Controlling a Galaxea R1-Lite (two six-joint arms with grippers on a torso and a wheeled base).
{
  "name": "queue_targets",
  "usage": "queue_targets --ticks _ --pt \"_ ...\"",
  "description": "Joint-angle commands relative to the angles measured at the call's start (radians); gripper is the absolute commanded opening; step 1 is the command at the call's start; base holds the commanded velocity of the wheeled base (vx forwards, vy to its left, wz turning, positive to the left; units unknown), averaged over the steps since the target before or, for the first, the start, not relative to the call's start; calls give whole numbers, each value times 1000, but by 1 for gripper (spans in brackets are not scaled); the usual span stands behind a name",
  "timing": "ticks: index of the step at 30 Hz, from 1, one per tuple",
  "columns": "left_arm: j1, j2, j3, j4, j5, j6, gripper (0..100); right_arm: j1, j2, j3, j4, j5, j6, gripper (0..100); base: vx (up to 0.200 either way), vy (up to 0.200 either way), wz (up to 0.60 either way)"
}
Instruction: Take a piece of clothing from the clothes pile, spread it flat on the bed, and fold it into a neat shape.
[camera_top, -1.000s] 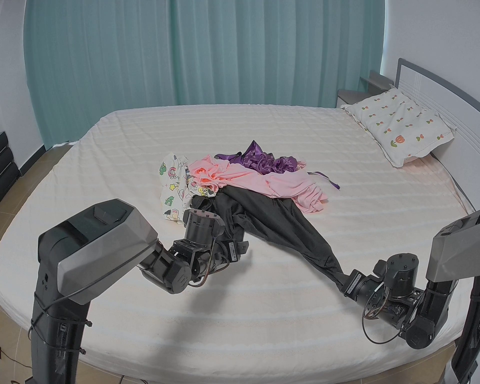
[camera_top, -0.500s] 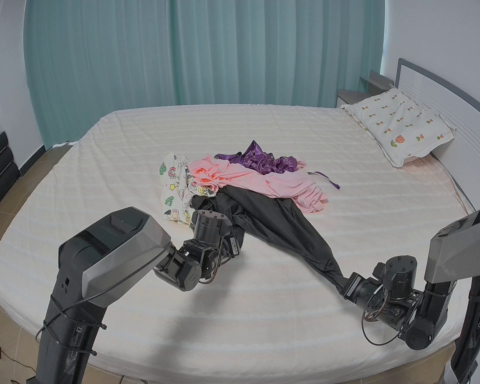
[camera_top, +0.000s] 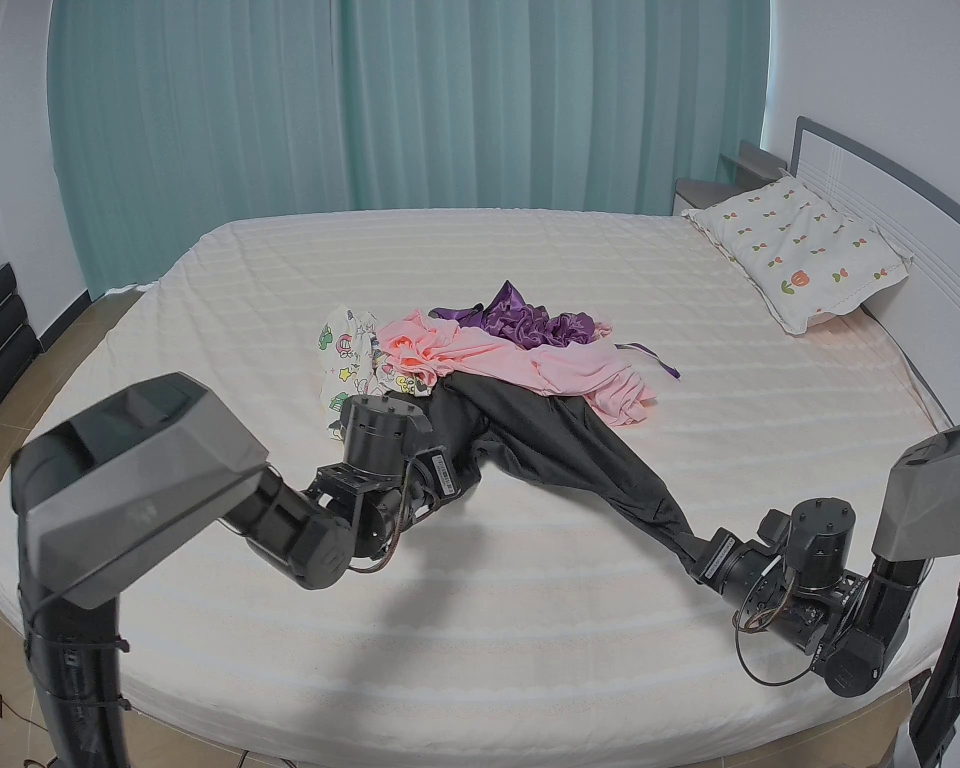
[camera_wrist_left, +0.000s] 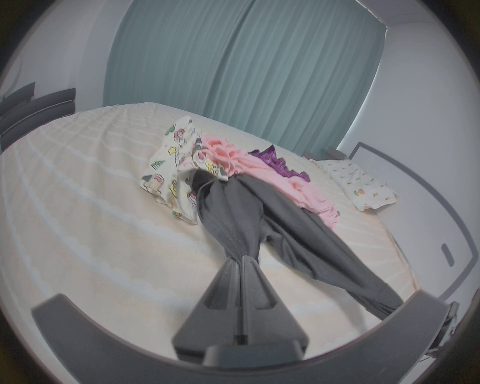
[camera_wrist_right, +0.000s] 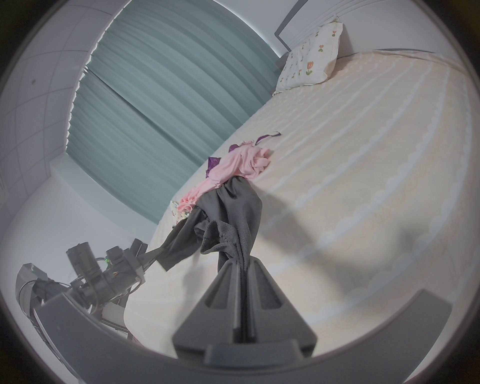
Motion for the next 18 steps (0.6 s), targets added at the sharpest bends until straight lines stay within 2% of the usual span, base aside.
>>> queue_targets --ticks 1,2,5,7,11,18 --pt "-33 -279 190 -29 -4 -36 0 0 -127 29 -11 10 4 0 0 0 0" --pt "-35 -369 264 -54 -4 -69 0 8 -143 27 -12 10 -3 0 0 0 0" --pt "-41 -460 325 -71 -5 -89 0 20 -163 27 -12 2 -14 0 0 0 0" --pt "-39 -540 373 -72 -2 -89 0 32 -213 32 -11 -4 -57 0 0 0 0" --pt "-36 -639 429 -74 2 -87 0 35 -301 35 -11 -12 -132 0 0 0 0" --pt "1 -802 452 -57 -2 -79 0 50 -382 58 -11 -18 -158 0 0 0 0"
